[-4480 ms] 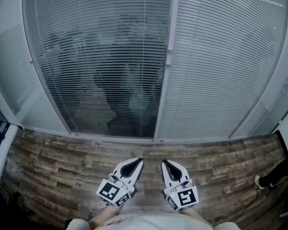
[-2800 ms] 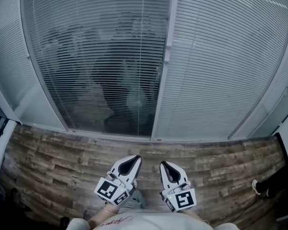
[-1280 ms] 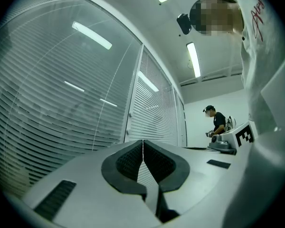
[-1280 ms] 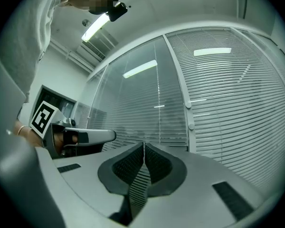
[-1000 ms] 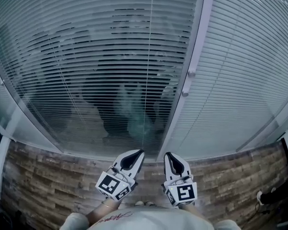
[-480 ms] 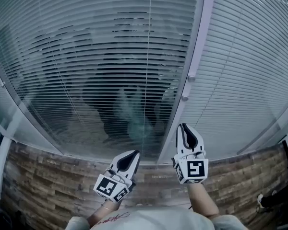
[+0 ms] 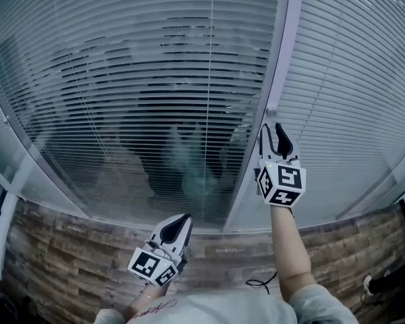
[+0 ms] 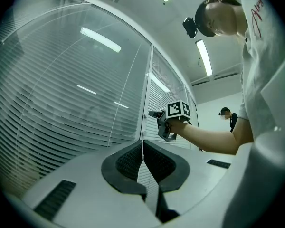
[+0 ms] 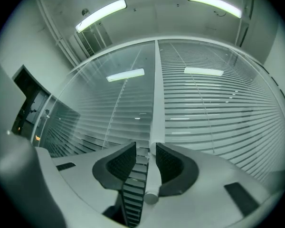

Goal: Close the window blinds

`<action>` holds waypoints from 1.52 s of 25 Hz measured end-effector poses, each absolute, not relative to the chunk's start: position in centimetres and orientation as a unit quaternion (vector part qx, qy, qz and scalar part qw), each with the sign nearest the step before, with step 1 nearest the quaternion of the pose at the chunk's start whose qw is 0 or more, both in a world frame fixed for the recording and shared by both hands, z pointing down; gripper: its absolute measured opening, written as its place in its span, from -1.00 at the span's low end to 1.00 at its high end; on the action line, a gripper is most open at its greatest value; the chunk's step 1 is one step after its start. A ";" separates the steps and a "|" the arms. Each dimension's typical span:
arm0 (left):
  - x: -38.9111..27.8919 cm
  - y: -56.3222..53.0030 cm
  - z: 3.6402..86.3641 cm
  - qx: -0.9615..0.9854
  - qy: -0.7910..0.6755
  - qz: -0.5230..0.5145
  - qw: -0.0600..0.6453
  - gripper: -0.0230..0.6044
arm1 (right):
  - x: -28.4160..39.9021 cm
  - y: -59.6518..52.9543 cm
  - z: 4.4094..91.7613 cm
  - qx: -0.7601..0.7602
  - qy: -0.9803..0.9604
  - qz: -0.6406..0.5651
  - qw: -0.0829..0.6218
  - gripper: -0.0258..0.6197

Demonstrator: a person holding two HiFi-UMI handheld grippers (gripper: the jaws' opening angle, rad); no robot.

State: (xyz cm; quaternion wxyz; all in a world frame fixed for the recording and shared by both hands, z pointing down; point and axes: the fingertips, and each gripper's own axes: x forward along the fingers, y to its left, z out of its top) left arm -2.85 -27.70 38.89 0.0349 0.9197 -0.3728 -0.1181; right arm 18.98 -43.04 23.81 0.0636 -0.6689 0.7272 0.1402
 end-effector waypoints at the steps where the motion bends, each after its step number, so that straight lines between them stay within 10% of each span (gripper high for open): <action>1: -2.9 -27.7 38.9 0.919 -0.374 -0.120 0.037 -0.87 | 19.6 -43.9 23.6 -0.676 0.722 0.138 0.061 -0.56; 19: -3.0 -26.8 39.1 0.919 -0.374 -0.118 0.050 -0.87 | 21.6 -48.7 23.8 -0.705 0.688 0.019 0.170 -0.55; 38: -2.0 -26.9 40.2 0.928 -0.350 -0.103 0.076 -0.87 | 20.4 -48.8 23.0 -0.691 0.672 0.257 -0.075 -0.53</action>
